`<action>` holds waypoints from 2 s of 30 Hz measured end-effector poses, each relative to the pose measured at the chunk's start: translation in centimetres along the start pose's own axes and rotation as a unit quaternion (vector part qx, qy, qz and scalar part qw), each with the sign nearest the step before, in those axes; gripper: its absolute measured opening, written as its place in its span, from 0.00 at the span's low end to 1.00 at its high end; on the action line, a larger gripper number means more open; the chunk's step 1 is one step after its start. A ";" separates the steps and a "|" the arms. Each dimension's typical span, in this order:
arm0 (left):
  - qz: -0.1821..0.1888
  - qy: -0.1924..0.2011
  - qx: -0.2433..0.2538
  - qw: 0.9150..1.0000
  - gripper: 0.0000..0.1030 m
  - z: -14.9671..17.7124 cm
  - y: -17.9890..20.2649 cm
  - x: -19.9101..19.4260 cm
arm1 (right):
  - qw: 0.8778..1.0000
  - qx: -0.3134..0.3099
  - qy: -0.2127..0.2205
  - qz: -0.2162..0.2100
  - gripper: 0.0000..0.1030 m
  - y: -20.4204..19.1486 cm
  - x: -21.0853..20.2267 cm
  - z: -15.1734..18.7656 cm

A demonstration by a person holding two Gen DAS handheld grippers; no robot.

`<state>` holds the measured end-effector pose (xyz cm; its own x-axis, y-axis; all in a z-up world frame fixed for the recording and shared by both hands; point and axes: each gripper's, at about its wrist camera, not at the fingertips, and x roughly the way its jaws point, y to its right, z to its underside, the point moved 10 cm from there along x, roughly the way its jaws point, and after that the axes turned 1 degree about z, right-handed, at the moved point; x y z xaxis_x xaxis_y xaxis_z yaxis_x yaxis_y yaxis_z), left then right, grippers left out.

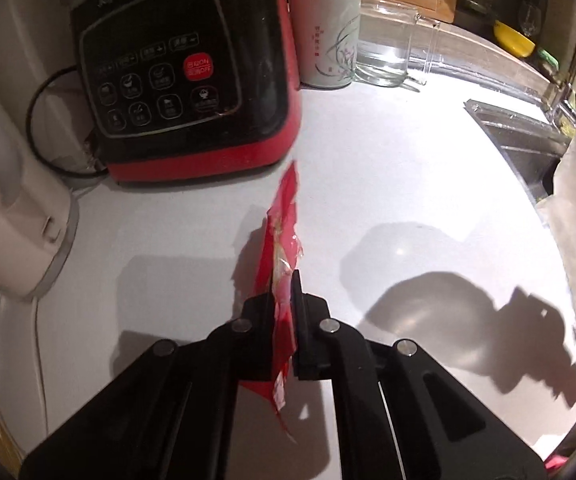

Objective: Collect trash
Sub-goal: 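Carry red packet and clear plastic bag over the green basket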

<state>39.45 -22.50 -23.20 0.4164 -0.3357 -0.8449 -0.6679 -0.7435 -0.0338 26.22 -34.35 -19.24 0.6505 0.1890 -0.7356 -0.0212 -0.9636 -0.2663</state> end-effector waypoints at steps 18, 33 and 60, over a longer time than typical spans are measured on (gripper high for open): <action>-0.006 -0.003 -0.080 0.997 0.04 9.8 15.6 -13.8 | 0.999 0.026 -0.003 0.029 0.16 0.0 -12.3 12.4; 0.041 -0.052 -0.021 0.998 0.04 22.1 26.0 -16.7 | 0.996 0.057 -0.037 0.060 0.16 -2.3 -18.1 25.3; 0.076 -0.197 0.002 0.977 0.04 36.8 31.2 -8.8 | 0.974 0.139 -0.139 0.108 0.16 -0.4 -14.3 38.9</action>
<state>-7.78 -21.44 -36.47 0.0429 -0.1928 -0.9803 -0.7061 -0.7001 0.1068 -12.61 -29.26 -32.88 0.3773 0.0682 -0.9236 -0.3650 -0.9056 -0.2159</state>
